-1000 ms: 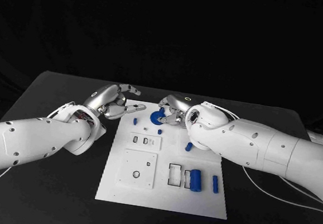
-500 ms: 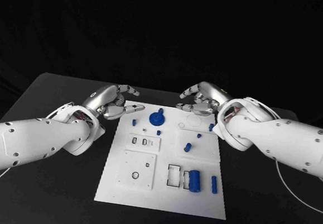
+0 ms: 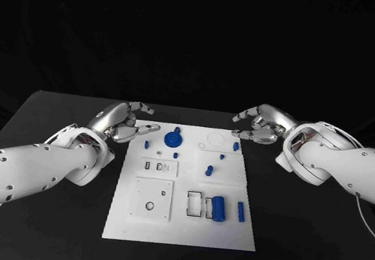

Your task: Assemble the parts on the task board

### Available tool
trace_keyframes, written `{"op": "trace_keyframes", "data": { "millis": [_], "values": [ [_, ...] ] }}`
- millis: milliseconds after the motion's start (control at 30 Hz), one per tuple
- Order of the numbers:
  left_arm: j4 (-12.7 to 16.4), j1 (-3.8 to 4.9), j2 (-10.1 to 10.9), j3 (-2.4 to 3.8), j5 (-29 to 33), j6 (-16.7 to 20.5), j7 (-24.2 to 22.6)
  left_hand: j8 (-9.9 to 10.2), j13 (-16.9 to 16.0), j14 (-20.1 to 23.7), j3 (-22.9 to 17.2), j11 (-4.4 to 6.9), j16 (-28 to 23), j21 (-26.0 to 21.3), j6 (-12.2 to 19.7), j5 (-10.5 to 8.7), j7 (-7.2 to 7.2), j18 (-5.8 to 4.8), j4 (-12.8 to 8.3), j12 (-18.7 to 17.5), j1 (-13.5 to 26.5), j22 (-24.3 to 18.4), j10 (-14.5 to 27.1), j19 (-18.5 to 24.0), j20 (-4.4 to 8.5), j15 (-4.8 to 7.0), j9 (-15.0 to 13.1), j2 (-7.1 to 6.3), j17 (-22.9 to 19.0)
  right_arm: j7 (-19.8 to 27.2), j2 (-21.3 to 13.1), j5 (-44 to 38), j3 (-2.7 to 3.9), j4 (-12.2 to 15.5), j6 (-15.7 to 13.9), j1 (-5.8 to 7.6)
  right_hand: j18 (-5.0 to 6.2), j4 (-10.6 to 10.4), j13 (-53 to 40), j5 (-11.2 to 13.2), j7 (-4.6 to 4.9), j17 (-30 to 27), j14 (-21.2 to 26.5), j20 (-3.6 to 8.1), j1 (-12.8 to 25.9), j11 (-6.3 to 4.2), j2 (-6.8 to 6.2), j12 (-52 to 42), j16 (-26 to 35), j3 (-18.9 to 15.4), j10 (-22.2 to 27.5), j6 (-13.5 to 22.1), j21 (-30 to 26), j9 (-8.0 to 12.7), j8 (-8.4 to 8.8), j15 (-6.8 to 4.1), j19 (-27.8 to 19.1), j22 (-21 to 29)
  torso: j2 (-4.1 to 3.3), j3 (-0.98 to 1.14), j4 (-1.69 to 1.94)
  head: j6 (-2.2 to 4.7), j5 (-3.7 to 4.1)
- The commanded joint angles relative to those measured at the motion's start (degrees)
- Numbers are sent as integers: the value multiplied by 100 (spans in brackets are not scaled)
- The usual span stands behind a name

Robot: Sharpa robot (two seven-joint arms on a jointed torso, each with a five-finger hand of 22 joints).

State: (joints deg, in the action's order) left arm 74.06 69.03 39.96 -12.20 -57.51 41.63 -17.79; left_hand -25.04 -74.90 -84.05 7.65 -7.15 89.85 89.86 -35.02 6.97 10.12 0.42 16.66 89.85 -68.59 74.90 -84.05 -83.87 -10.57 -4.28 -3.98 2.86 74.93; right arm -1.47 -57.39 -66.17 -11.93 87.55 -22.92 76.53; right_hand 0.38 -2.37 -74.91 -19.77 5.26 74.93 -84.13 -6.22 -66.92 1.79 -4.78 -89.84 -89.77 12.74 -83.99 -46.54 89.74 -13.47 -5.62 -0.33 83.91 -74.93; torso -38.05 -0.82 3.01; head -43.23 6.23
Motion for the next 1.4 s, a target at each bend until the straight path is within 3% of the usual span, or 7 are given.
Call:
{"op": "trace_keyframes", "data": {
  "millis": [33,200,500,833,1133,1400],
  "values": [
    [-15,-6,-15,3,-19,-14,-94,38,-1510,-595,41,-28,15,14,-45,7,95,-42,-5,15,-6,1510,-595,-613,-33,-34,2,63,1507,-154,-76,-529,-8,-43,217,-48,-38,50,-1509,-112,4,1507,-587,49,-89,-38,-11,-16,-23,-3,-601,-42,26,-11,-17,-49,609,-1507,4,1,-12,-3,78],
    [-36,-13,-33,3,-19,-19,-103,38,-1510,-595,41,-28,15,14,-45,7,95,-42,-5,15,-6,1510,-595,-613,-33,-34,2,63,1507,-401,-82,-726,-16,-235,383,-125,-38,98,-1509,-284,-8,1507,-587,68,-148,-51,-90,-16,-23,-9,-601,59,26,-4,32,-64,609,-1507,8,-5,-2,-2,142],
    [-21,-15,-17,3,-19,-12,-101,45,-1510,-595,43,-27,15,14,-51,13,95,-42,-6,15,-17,1510,-595,-613,-35,-35,3,69,1507,-692,151,-877,-20,-567,556,-284,-38,103,-1509,-5,-26,1507,-587,85,-218,-65,-184,-16,-23,-81,-601,81,26,-45,8,-79,609,-1507,0,-4,3,7,99],
    [6,-14,33,4,-22,28,-121,45,-1510,-595,43,-27,15,14,-51,13,95,-42,-6,15,-17,1510,-595,-613,-35,-35,3,69,1507,-852,402,-951,-21,-828,559,-422,-38,115,-1509,61,-37,1507,-587,91,-300,-71,-134,-16,-23,-54,-601,43,26,-73,-27,-84,609,-1507,3,1,-8,-32,58],
    [16,-14,39,4,-24,38,-144,57,-1510,-595,48,-26,15,14,-59,23,96,-42,-6,15,-32,1510,-595,-613,-37,-35,4,76,1507,-898,606,-996,-20,-1030,553,-465,-38,115,-1509,96,-62,1507,-587,97,-332,-84,-111,-16,-23,-49,-601,-25,26,-101,-69,-93,609,-1507,6,-2,-3,-47,68],
    [24,-14,33,4,-24,33,-148,57,-1510,-595,48,-26,15,14,-59,23,96,-42,-6,15,-32,1510,-595,-613,-37,-35,4,76,1507,-949,750,-1004,-20,-1163,574,-505,-38,103,-1509,114,-84,1507,-587,105,-349,-96,-58,-16,-23,-29,-601,-80,26,-117,-93,-101,609,-1507,8,-2,-4,-38,22]
  ]
}}
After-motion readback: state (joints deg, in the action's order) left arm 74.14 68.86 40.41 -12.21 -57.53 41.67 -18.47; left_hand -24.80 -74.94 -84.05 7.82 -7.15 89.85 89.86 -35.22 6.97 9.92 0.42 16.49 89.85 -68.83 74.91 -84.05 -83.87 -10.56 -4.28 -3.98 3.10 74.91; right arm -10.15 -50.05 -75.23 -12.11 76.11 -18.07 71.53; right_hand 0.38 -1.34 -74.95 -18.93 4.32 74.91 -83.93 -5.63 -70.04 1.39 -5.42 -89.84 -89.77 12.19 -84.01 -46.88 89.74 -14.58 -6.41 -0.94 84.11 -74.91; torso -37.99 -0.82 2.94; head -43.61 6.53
